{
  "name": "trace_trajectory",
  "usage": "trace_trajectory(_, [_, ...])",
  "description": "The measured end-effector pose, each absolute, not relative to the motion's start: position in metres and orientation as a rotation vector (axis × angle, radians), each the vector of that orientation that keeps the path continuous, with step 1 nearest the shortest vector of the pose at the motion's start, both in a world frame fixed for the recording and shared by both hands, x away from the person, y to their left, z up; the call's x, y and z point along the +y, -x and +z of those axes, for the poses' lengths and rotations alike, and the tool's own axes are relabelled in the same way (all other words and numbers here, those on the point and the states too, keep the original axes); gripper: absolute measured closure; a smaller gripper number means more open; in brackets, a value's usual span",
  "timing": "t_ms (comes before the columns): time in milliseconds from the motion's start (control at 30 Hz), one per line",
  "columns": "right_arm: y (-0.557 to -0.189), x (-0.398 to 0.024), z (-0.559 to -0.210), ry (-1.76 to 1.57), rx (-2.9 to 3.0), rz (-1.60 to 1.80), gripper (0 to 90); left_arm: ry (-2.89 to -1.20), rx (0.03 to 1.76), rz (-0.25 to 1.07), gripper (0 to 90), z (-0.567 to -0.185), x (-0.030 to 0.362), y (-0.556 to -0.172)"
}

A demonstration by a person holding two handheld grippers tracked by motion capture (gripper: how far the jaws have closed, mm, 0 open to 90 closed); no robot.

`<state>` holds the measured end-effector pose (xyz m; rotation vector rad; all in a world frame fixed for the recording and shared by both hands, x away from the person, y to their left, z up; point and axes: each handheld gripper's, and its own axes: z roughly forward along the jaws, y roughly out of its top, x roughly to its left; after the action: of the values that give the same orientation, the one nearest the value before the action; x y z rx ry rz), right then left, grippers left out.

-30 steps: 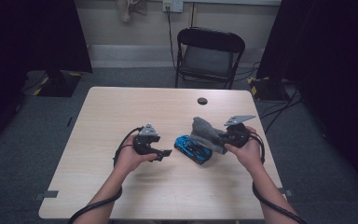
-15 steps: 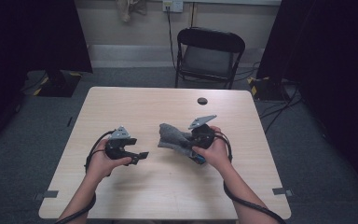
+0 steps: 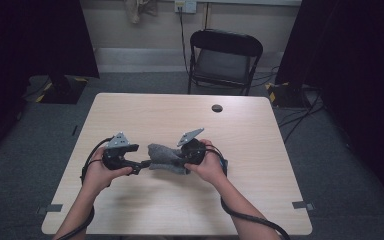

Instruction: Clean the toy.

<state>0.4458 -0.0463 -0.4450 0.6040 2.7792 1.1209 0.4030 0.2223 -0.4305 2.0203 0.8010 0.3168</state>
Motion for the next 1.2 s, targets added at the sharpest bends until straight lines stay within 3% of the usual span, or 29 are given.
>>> trace_trajectory(400, [-0.438, -0.006, -0.468, -0.472, 2.873, 1.084, 73.8, -2.052, 0.756, 0.311, 18.1, -0.443, 0.219, -0.403])
trace_trajectory(600, [-0.437, -0.006, -0.467, -0.460, 2.860, 1.077, 54.9, -2.081, 0.723, 0.310, 18.6, -0.452, 0.216, -0.405])
trace_trajectory(900, [-0.443, -0.049, -0.442, -0.591, 2.738, 1.148, 31.2, -2.112, 0.658, 0.290, 18.6, -0.457, 0.197, -0.408])
trace_trajectory(1200, [-0.462, -0.108, -0.450, -0.860, 2.597, 1.035, 24.2, -2.189, 0.642, 0.269, 17.9, -0.474, 0.188, -0.411])
